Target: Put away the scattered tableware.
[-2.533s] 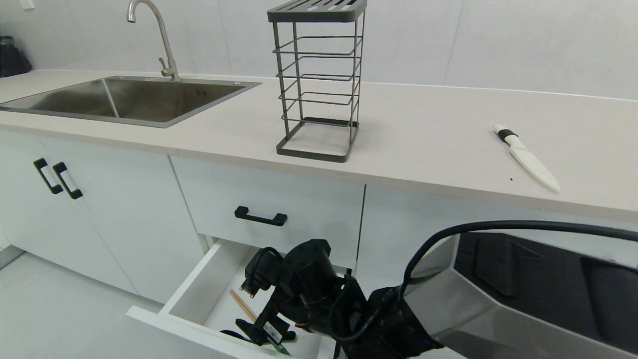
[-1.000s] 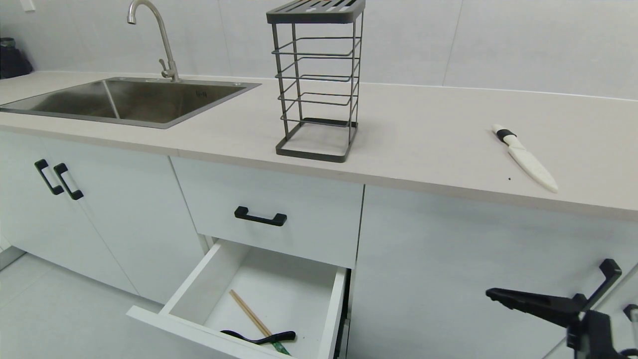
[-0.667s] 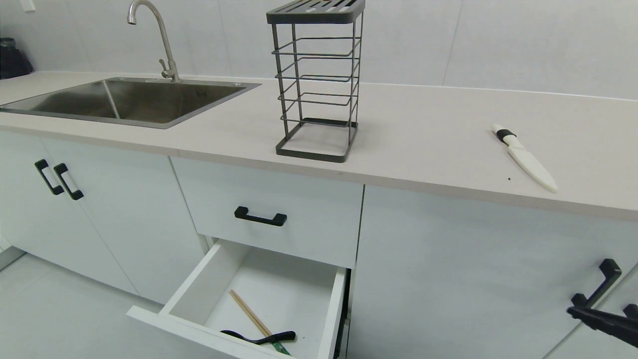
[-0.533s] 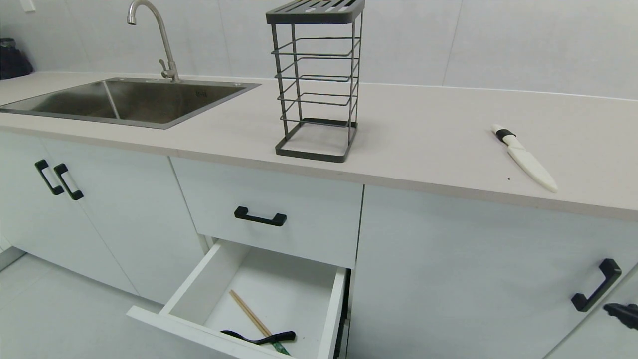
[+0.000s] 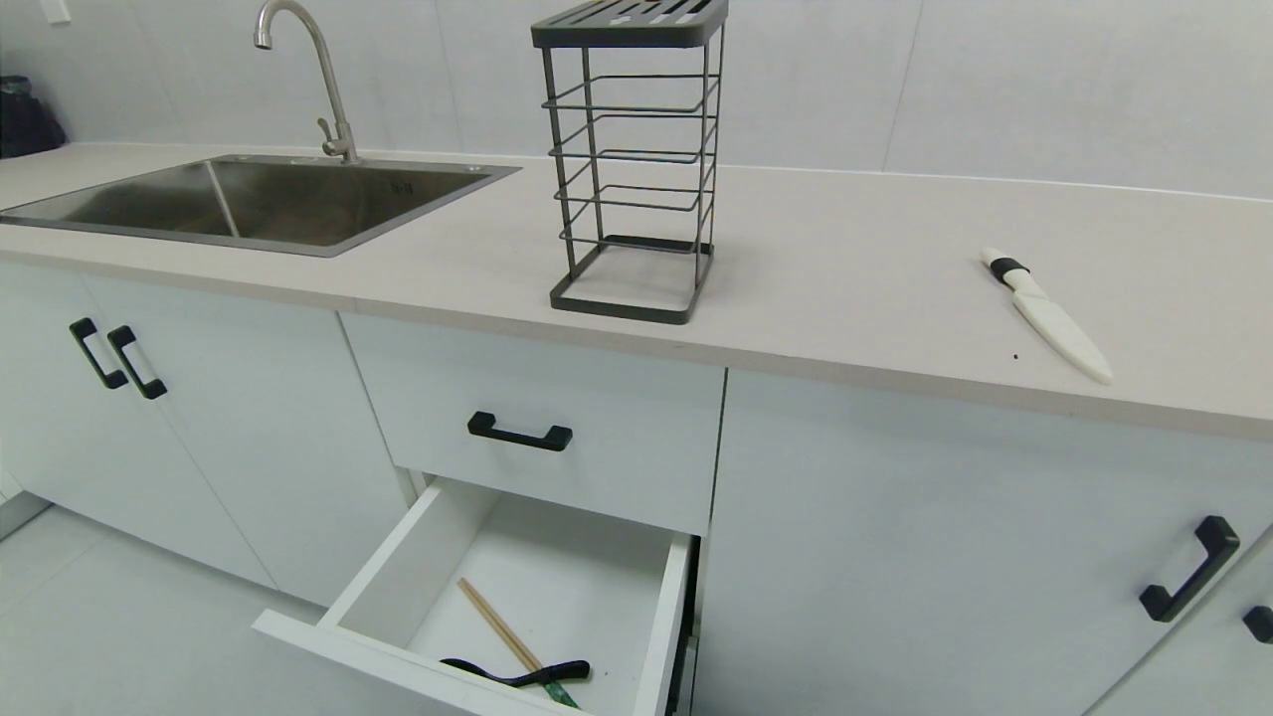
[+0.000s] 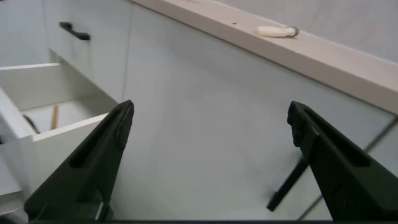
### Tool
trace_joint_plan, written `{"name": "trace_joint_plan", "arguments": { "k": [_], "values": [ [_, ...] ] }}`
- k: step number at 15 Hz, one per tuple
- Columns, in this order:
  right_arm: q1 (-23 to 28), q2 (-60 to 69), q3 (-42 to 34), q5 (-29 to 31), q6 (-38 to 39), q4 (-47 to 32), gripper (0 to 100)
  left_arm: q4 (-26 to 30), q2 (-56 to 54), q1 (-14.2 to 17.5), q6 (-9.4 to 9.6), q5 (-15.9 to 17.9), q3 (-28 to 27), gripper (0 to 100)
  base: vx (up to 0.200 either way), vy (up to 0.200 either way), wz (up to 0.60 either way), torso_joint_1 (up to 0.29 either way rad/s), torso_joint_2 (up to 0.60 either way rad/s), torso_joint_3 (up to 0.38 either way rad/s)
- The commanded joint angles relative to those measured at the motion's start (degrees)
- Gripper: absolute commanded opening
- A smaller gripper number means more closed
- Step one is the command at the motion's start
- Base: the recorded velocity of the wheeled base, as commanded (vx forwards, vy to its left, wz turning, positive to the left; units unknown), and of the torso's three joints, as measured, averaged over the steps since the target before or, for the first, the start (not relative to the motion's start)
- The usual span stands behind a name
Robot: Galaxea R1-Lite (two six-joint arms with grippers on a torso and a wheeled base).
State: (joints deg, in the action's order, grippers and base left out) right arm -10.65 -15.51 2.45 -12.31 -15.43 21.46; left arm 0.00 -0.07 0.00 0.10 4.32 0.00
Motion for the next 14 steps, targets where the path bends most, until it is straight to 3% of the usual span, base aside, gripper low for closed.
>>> {"name": "trace_joint_plan", "arguments": {
  "k": [1,6,8,12,14],
  "values": [
    [7.2,5.6,0.0,-3.1,-0.7,0.0,100,0.0,0.1,0.0,-0.01,0.0,0.0,100,0.000,0.000,0.00,0.000,0.00,0.000],
    [8.2,10.4,0.1,-3.2,-2.2,0.3,100,0.0,0.1,0.0,-0.01,0.0,0.0,100,0.000,0.000,0.00,0.000,0.00,0.000],
    [11.4,11.8,-0.8,-3.2,-2.0,-4.8,100,0.0,0.1,0.0,-0.01,0.0,0.0,100,0.000,0.000,0.00,0.000,0.00,0.000],
    [11.0,14.2,-2.5,0.2,-1.4,-10.4,100,0.0,0.1,0.0,-0.01,0.0,0.0,100,0.000,0.000,0.00,0.000,0.00,0.000],
    [10.8,14.6,-2.5,1.5,5.6,-13.5,100,0.0,0.1,0.0,-0.27,0.0,0.0,100,0.000,0.000,0.00,0.000,0.00,0.000]
  ]
}}
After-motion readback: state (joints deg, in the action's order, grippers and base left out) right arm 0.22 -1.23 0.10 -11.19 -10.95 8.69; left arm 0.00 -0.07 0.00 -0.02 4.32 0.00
